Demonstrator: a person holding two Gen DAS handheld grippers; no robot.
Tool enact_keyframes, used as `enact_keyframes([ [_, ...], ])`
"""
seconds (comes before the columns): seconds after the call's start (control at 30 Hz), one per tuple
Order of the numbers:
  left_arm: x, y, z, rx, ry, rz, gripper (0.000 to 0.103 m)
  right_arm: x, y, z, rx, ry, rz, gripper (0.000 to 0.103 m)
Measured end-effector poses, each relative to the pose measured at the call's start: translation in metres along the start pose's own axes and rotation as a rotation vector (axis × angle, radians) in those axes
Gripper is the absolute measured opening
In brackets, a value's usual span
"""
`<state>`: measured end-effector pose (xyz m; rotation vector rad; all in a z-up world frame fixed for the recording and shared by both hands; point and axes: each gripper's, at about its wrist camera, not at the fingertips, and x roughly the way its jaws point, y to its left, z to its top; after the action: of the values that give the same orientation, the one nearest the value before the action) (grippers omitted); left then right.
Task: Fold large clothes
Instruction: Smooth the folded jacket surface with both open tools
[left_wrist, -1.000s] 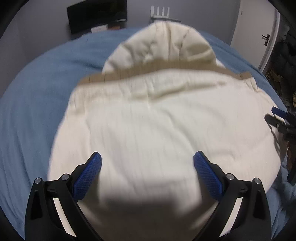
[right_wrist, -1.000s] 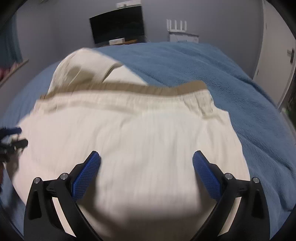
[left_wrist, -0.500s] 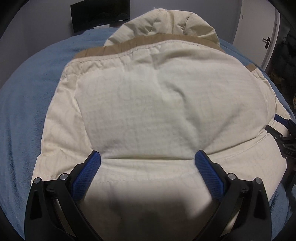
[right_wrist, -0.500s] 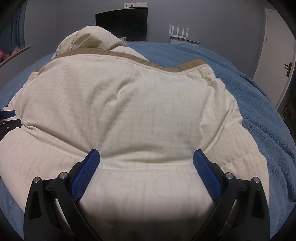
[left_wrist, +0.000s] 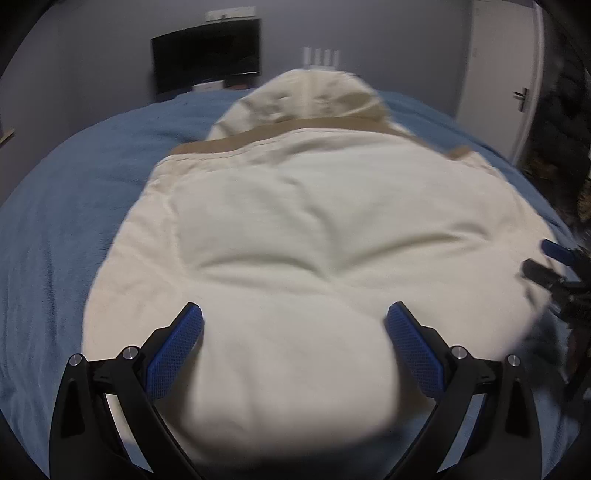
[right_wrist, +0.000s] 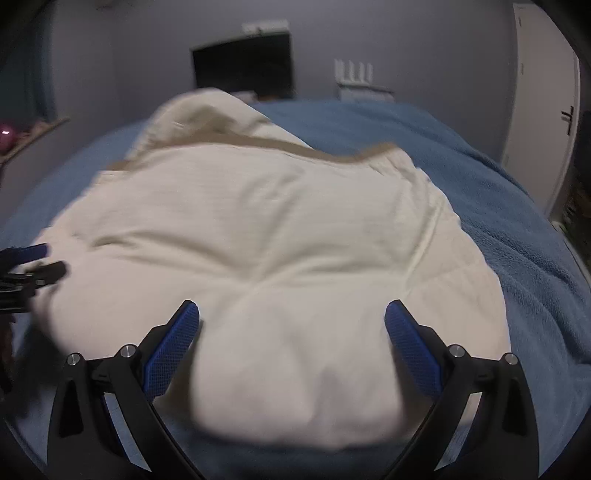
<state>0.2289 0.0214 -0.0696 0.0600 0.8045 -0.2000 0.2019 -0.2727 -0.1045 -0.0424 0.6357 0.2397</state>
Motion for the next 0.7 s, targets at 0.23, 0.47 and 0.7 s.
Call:
enact_keyframes([
  [0.23,0.003,-0.029,-0.016,0.059,0.035,0.014,0.098,0.002,0.005,-0.023,-0.085,0.043,-0.028,0.096],
  [0.47,0.022,-0.031,-0.024,0.105,0.058,0.041,0.098,0.018,0.006,-0.043,-0.136,0.09,-0.048,0.096],
  [0.7,0.028,-0.032,-0.028,0.107,0.066,0.039,0.098,0.024,0.005,-0.046,-0.135,0.097,-0.042,0.097],
])
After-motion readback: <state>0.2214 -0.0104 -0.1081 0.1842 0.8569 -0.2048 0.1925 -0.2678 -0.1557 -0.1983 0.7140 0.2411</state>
